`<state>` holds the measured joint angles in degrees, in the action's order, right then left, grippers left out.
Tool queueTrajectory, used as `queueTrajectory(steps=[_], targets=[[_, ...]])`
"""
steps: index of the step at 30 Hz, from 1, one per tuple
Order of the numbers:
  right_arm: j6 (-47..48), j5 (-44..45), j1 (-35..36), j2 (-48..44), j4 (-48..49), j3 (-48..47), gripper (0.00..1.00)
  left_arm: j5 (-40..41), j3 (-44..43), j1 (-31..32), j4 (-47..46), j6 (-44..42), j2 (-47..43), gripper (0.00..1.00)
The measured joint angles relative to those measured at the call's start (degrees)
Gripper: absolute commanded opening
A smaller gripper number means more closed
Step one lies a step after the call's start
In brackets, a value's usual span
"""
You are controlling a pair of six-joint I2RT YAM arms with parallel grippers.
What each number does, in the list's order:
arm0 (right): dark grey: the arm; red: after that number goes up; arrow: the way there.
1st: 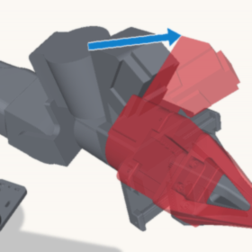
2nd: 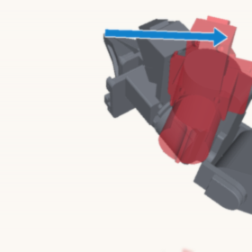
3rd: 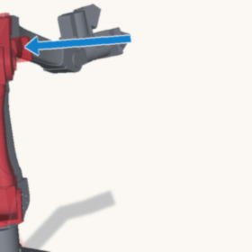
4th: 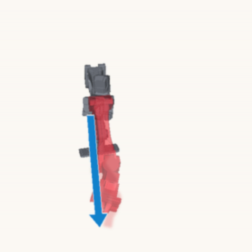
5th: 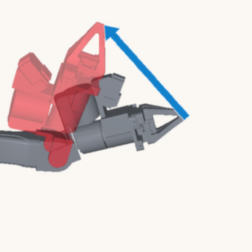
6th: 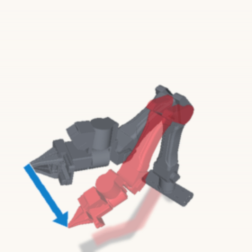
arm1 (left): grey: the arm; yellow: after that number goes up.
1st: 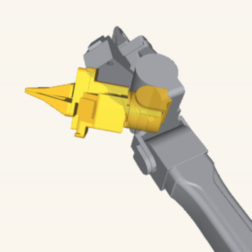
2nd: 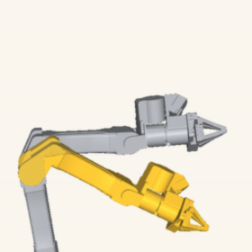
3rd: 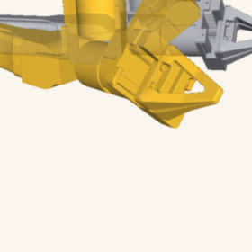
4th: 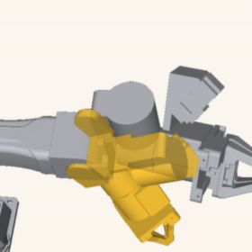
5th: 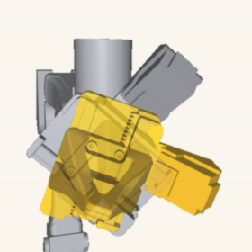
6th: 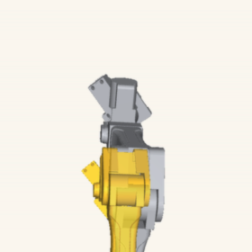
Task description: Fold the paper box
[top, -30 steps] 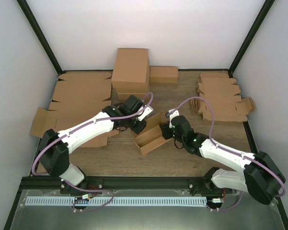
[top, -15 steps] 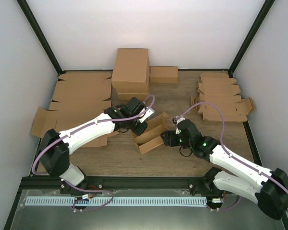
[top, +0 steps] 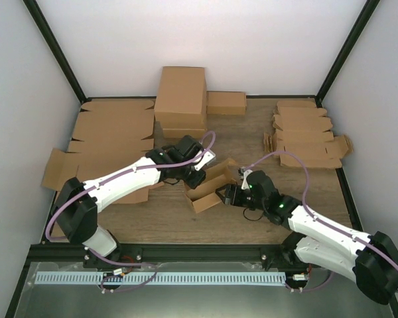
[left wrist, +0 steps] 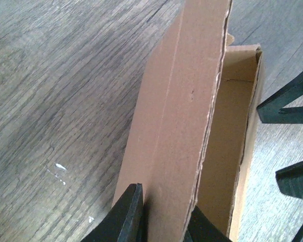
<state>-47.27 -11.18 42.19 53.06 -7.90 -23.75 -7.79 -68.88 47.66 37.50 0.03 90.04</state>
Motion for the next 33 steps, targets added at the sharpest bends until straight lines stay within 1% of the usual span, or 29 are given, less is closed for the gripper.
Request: queueTrajectory(steps=[4, 8, 10, 12, 14, 18, 23, 26, 29, 33], targets=[[-1.29, -1.07, 0.00, 0.96, 3.85, 0.07, 0.69, -0.63, 0.13, 0.00, -0.61, 0.50, 0.00, 0.17], [-1.79, -1.68, 0.00, 2.29, 5.60, 0.07, 0.70, -0.52, 0.31, 0.00, -0.87, 1.57, 0.02, 0.17], [-2.01, -1.88, 0.00, 2.58, 5.90, 0.07, 0.75, -0.57, 0.31, 0.00, -0.94, 2.32, 0.02, 0.17], [-2.51, -1.81, 0.00, 2.49, 5.81, 0.07, 0.82, -0.74, 0.31, 0.00, -1.01, 2.82, 0.04, 0.17], [-2.71, -1.22, 0.00, 1.62, 4.81, 0.07, 0.85, -1.03, 0.31, 0.00, -1.14, 2.99, 0.09, 0.17], [-3.67, 1.11, 0.00, -2.73, 0.52, 0.07, 0.86, -1.27, 0.33, 0.00, -1.62, 2.99, 0.44, 0.17], [-7.17, 3.89, 0.00, -8.68, -4.42, 1.27, 0.86, -1.27, 0.42, 0.00, -1.97, 3.04, 0.74, 0.17], [-9.49, 4.13, 0.00, -10.78, -4.39, 4.61, 0.91, -1.33, 0.46, 0.02, -1.88, 3.15, 1.05, 0.17], [-11.65, 3.34, 0.00, -9.94, -3.21, 7.58, 0.92, -1.36, 0.46, 0.02, -1.86, 3.17, 1.20, 0.17], [-13.25, 1.29, 0.00, -5.99, 0.44, 8.24, 0.91, -1.55, 0.46, 0.02, -1.84, 3.23, 1.22, 0.17]])
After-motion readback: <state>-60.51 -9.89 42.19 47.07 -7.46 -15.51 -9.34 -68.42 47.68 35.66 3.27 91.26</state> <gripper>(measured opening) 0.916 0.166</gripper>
